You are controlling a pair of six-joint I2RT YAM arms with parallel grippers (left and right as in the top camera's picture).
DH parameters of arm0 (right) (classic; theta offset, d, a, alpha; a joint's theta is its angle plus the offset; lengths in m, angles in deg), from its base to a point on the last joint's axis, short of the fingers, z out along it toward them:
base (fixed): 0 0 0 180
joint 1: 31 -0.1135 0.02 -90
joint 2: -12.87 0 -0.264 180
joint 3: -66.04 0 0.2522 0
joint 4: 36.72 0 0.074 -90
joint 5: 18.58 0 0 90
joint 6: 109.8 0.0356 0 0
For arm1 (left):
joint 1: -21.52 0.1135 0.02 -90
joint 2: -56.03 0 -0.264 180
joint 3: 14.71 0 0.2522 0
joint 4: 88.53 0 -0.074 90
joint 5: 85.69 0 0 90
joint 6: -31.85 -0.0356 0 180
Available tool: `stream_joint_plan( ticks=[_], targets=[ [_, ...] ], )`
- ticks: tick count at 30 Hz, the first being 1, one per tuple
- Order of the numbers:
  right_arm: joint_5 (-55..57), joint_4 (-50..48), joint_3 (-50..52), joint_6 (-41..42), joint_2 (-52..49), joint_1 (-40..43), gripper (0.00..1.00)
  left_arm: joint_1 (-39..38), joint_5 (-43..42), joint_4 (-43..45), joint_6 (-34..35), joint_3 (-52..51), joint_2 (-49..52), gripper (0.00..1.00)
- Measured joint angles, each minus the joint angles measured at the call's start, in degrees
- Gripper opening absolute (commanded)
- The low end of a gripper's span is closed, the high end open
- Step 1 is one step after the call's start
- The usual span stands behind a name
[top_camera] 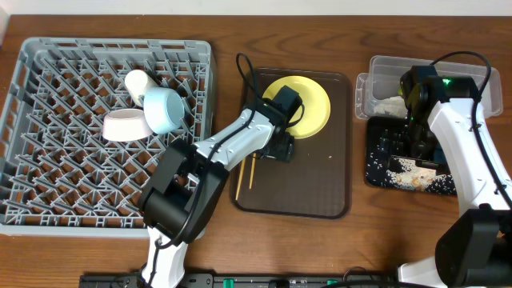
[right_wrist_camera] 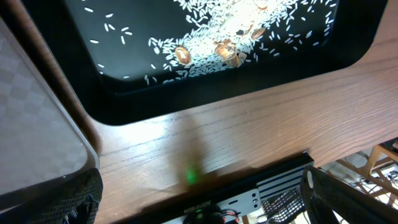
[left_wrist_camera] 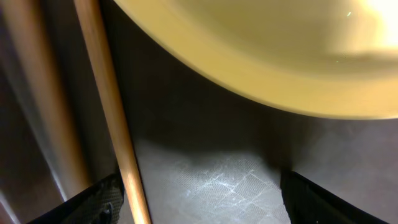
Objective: Sort waste into correct bins and load items into the dishwasher
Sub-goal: 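Grasp one wooden chopstick with the left gripper and lift, then carry the chopstick left and drop it into the rack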
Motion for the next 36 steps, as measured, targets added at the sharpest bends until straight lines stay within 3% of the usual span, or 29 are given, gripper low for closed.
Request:
stream_joint_plan(
  ticks=[4,9,14,18,36],
  targets=[
    [0.0,-0.02,0.0,0.0,0.0,-0.02,0.99,0.0,0.0,0.02,0.0,0.0,0.11,0.8],
    [0.0,0.0,0.0,0.02,0.0,-0.02,0.99,0.0,0.04,-0.15,0.55,0.09,0.22,0.36],
    [0.0,0.0,0.0,0.02,0.0,0.0,0.99,0.0,-0.07,-1.01,0.39,0.22,0.22,0.24],
    [0.0,0.0,0.0,0.02,0.0,0.0,0.99,-0.02,-0.04,-2.6,0.66,0.31,0.24,0.09],
    [0.0,0.07,0.0,0.02,0.0,0.0,0.99,4.02,0.79,-8.24,0.52,0.17,-1.66,0.06]
  ],
)
